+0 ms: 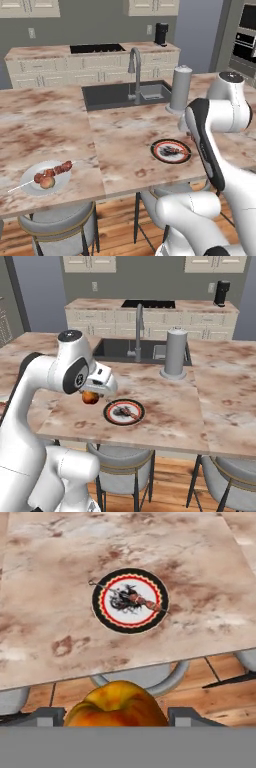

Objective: Pick up each peach from the fridge and place one peach on each plate on the dining counter.

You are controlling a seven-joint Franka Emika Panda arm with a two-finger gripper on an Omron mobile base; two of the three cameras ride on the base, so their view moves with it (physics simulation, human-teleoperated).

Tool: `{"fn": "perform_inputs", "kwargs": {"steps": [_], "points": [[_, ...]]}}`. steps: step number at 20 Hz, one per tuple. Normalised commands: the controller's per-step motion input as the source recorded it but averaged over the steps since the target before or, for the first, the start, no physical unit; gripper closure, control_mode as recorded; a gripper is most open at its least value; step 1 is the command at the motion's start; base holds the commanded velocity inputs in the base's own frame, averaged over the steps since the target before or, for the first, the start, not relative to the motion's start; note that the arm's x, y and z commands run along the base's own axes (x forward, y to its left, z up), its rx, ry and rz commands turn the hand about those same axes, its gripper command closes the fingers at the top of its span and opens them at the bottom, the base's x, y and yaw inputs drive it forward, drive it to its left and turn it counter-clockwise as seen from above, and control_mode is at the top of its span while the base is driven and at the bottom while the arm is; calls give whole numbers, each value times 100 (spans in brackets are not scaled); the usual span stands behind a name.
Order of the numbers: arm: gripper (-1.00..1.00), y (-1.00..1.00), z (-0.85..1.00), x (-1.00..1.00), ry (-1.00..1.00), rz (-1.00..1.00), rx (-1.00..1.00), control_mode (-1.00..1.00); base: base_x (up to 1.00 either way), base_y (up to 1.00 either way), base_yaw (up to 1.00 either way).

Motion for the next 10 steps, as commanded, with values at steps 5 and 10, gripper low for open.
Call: {"fn": "perform_inputs", "kwargs": {"steps": [5,10], "points": [[100,-3,-60,59,5,6,0,-100,0,0,0],[100,-10,-62,67,2,5,1,-100,0,0,0]]}}
